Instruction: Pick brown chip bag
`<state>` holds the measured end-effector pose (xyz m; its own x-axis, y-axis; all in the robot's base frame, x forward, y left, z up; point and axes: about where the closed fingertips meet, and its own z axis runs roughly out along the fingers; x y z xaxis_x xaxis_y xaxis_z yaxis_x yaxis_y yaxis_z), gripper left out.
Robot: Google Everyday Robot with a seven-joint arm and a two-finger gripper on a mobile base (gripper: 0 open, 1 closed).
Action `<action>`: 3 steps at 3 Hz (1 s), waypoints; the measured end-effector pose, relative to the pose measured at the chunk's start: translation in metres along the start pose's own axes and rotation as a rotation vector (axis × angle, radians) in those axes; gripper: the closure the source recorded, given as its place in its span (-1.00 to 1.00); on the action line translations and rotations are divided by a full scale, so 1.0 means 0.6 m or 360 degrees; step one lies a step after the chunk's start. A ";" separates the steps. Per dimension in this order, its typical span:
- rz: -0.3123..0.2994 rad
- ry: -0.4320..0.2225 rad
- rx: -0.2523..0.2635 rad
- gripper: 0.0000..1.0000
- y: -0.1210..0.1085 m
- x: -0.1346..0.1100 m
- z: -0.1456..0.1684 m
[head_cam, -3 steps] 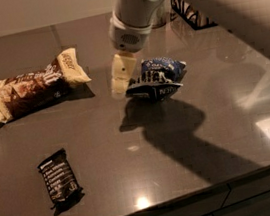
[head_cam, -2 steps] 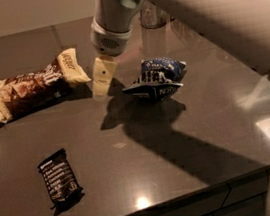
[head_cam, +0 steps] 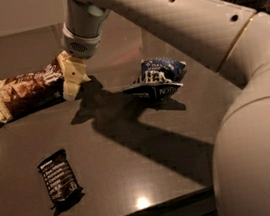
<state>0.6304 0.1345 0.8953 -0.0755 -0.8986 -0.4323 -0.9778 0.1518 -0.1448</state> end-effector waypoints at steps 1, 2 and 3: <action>0.0118 -0.0002 0.0063 -1.00 -0.013 -0.033 0.033; 0.0166 0.0024 0.0125 -1.00 -0.018 -0.042 0.055; 0.0195 0.0042 0.0150 -0.72 -0.022 -0.056 0.068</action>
Offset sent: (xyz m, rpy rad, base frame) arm 0.0265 0.0429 -0.0222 -0.0126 -0.0544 -0.1888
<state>0.6536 0.1795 0.8752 -0.1994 -0.8812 -0.4286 -0.9383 0.2978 -0.1756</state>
